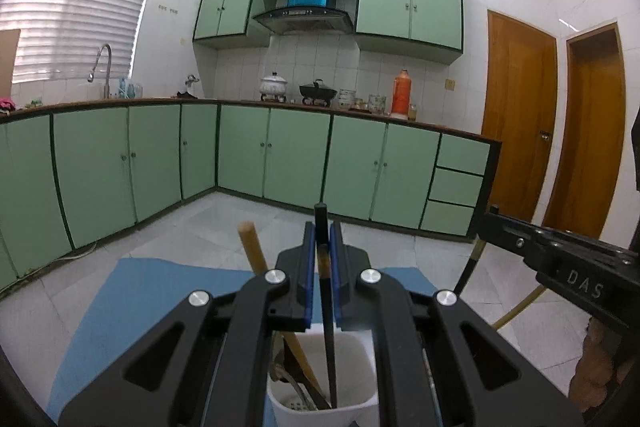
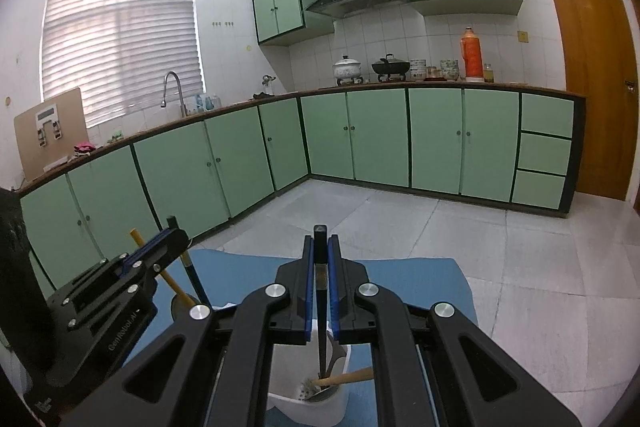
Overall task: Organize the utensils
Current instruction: 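Lower both chopsticks into the holder and open both grippers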
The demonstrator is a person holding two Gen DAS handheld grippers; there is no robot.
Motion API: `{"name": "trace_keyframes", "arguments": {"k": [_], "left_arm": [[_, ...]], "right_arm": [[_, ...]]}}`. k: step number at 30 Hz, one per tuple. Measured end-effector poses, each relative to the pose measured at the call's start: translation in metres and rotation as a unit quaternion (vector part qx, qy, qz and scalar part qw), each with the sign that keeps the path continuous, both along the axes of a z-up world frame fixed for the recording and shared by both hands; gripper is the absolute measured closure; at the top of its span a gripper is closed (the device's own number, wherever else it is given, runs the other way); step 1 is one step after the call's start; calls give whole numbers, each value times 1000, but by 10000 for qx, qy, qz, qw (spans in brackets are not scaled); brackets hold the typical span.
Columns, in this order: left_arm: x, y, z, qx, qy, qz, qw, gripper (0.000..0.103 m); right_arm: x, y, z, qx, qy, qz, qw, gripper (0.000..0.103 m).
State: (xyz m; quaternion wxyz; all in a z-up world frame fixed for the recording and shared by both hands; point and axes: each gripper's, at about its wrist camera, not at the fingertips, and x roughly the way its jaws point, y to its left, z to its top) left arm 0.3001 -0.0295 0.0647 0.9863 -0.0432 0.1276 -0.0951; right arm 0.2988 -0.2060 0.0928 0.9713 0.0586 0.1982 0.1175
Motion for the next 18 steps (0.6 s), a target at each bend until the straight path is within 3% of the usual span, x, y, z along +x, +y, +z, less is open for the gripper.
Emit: {"name": "trace_keyframes", "arguments": {"k": [9,11,12,18], "left_arm": [[-9,7,15,-59,-83,-56,9999,94],[-17,12,24,-102,-184,-50,9998,80],[-21,12,26,-131,-227,-43,9996,69],[-56,19,45,-167,-528,-66,9984,41]], "right_arm": [[-7,0,13,-34,-182,-21,9998,93],[-14,-3,18,3,-289,-41,9996,87],[-20,-6,21,35,-367,-58,9993,85],[-54,-17,37,41,-765,-176,9969,62]]}}
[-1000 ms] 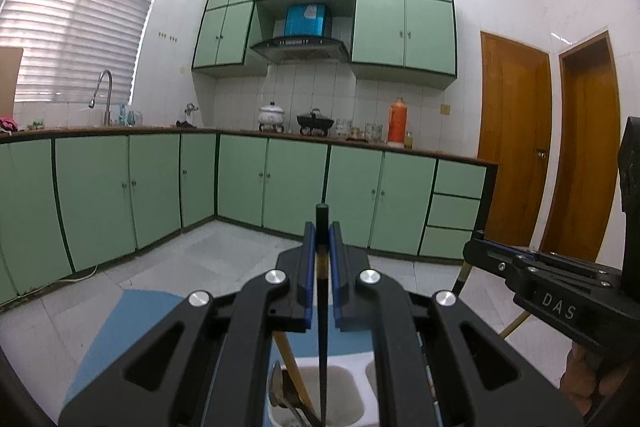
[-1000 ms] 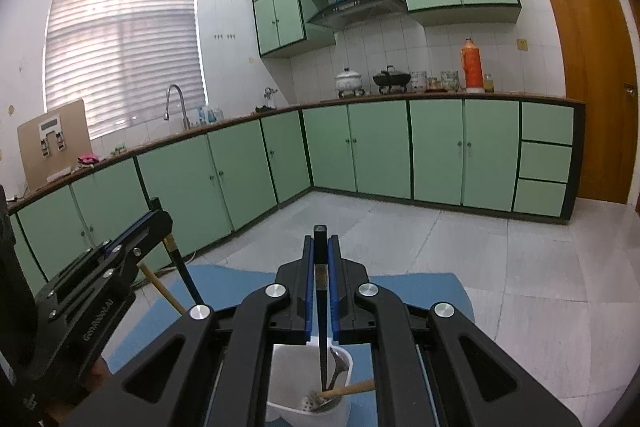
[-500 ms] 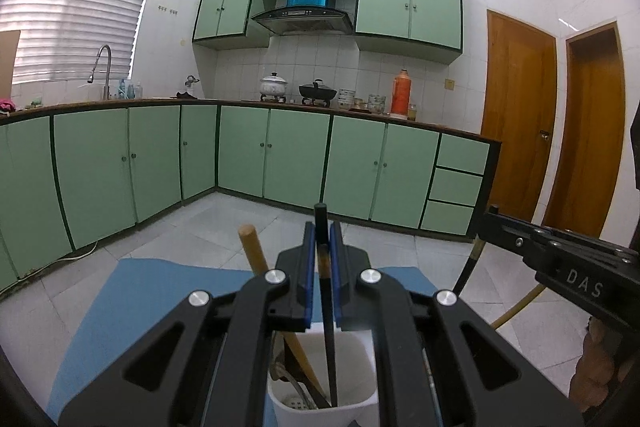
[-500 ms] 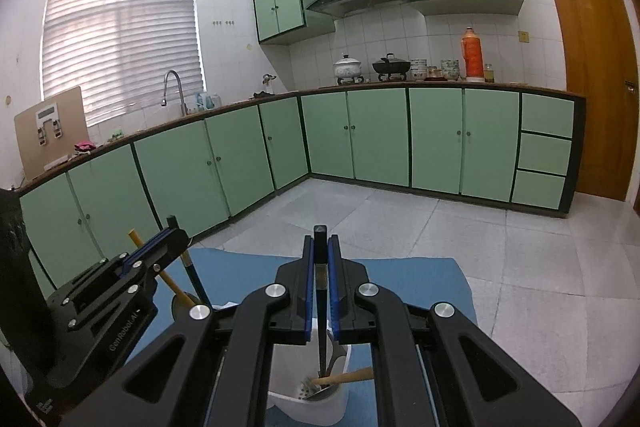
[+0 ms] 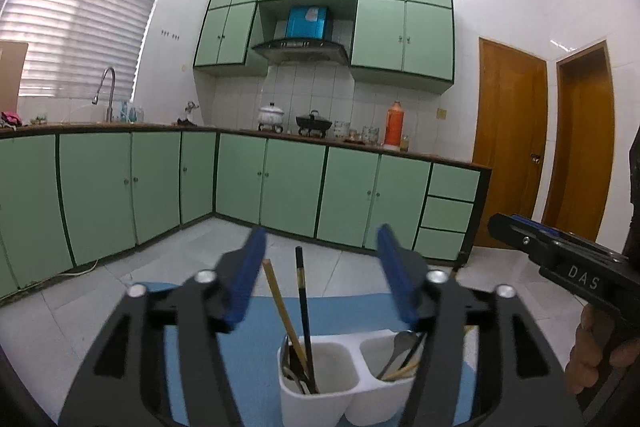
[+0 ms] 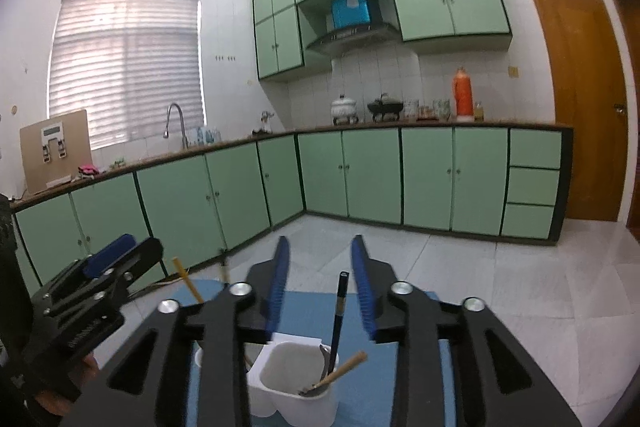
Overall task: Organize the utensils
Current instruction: 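Lower both chopsticks into the holder and open both grippers, then move both tools back toward the remaining chopsticks on the table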
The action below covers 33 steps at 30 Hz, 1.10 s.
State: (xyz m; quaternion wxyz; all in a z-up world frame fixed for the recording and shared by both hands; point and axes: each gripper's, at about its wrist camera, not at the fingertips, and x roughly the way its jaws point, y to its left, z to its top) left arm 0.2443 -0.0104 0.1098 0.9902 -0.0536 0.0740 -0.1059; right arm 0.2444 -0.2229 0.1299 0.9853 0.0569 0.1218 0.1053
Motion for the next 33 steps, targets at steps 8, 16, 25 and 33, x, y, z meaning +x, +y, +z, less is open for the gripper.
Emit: {"name": "trace_keyframes", "arguments": {"k": [8,16,25,33], "left_arm": [[-63,14,-5,-95,-176,-2,9998,13],[-111,31,-45,-86,182,247,9995,5],[-149,36,-111,224,901,423,9948,5],[-176,33,-165,494,1261,388,9900,5]], "right_arm": [[-70,-6,-5,-143,-506,-254,9983,18],[-125,-11,-46,-122,-436,-456,9979,7],[-165,-3,-114,-98,176,-407,9990,7],[-202,15,-171,-326,340,-582,9972,7]]}}
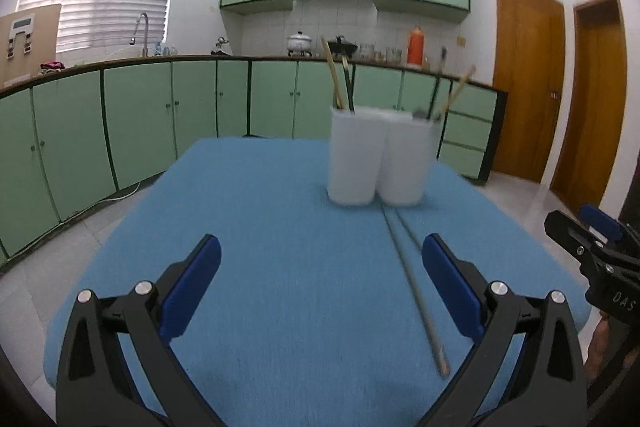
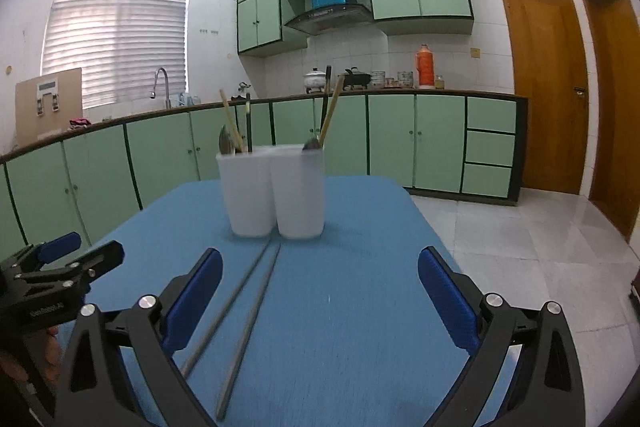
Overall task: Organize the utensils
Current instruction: 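Move both tools back toward the remaining chopsticks on the table, then close the right gripper on a grey chopstick lying on the cloth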
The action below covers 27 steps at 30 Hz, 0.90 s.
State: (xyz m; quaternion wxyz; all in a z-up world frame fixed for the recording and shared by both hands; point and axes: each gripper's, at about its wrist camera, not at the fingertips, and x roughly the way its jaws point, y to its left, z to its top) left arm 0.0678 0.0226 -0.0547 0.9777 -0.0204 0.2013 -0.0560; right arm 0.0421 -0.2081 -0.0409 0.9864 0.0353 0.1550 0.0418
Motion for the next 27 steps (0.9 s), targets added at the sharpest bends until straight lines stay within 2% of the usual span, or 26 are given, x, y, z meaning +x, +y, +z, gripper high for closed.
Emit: {"name": "trace_keyframes", "arguments": {"k": [5,12,15,20,27], "left_arm": [[-15,-2,-26,230,116,-65,9996,5],[-26,3,-43,193,151,-21,9997,5],[-28,5,-47,197,172,-3,9997,5],[-33,11,-48,96,164,30,9998,5],[-33,10,-48,56,198,34,9998,5]], "right_arm": [[-15,12,-30,-31,133,8,9999,7],[-29,33,-55,-190,89,59,9998,9],[-32,39,-62,-233,53,80,9997,15],[-32,47,-66,-210,64,57,9997,33],[-36,58,-73,-342,57,91,9994,52]]}}
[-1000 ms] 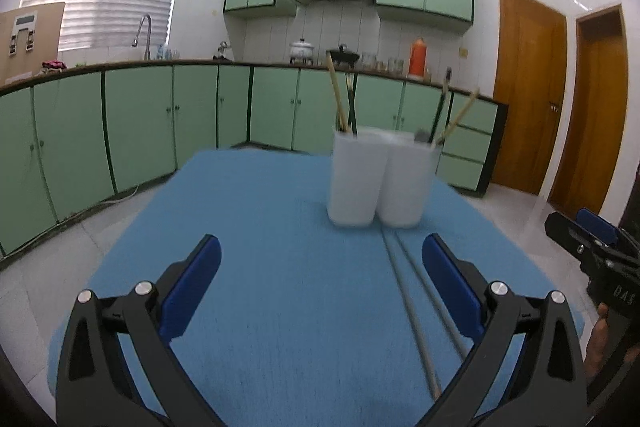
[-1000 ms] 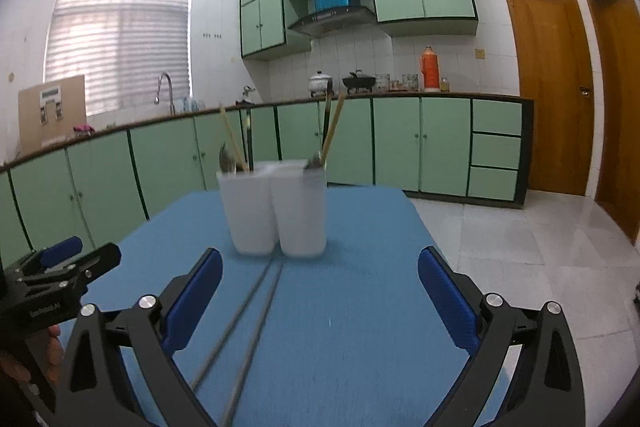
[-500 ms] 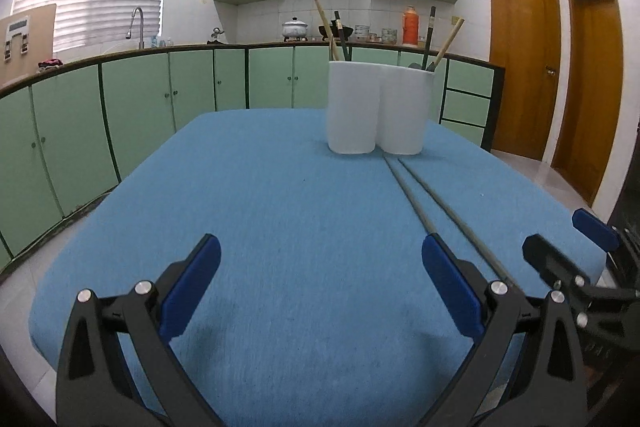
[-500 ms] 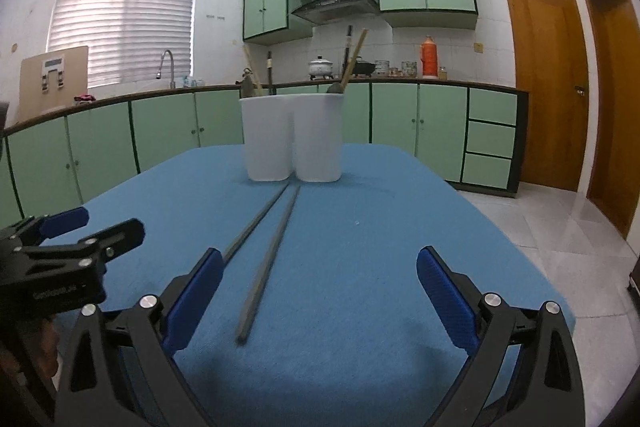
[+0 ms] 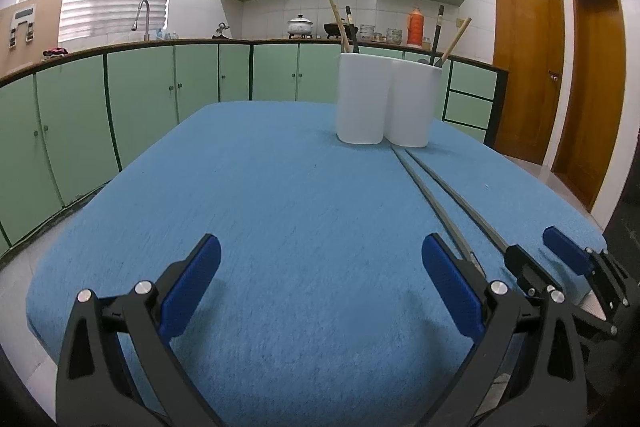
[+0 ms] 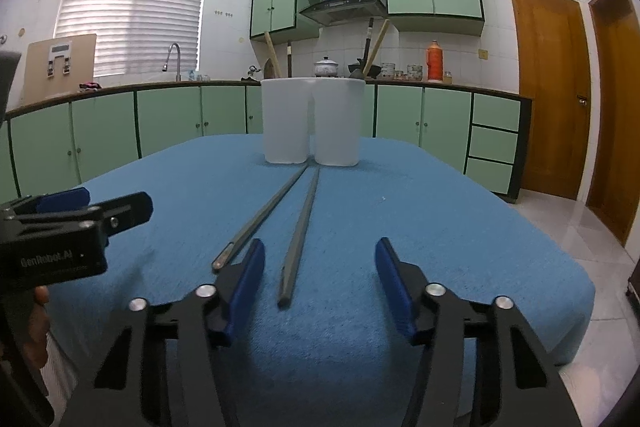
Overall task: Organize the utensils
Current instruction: 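Close the right gripper on a grey chopstick lying on the cloth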
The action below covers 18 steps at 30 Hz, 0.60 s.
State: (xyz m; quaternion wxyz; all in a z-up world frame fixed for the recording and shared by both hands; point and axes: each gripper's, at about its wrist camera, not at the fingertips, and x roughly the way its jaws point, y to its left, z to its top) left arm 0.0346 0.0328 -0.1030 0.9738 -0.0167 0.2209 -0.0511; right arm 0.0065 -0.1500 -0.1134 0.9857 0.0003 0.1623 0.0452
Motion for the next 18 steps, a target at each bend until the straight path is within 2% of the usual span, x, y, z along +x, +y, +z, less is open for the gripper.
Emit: {"name": "trace_keyframes", "arguments": {"k": [2,6,8,18], "left_arm": [[0,0,0,-13,3,1,10000,5],[4,-1,2,-33,8,9,10000,5],[4,0,2,-46,12,15,10000,5],[3,-2,1,-67,14,-9,10000,5]], "right_arm": [[0,2,-3,-16,34,8,10000,60],[0,4,-4,-61,-17,0,10000,68],[0,6,-4,-95,-48,14,9999,75],[-1,12,-5,-152,-109,87,9998,95]]}}
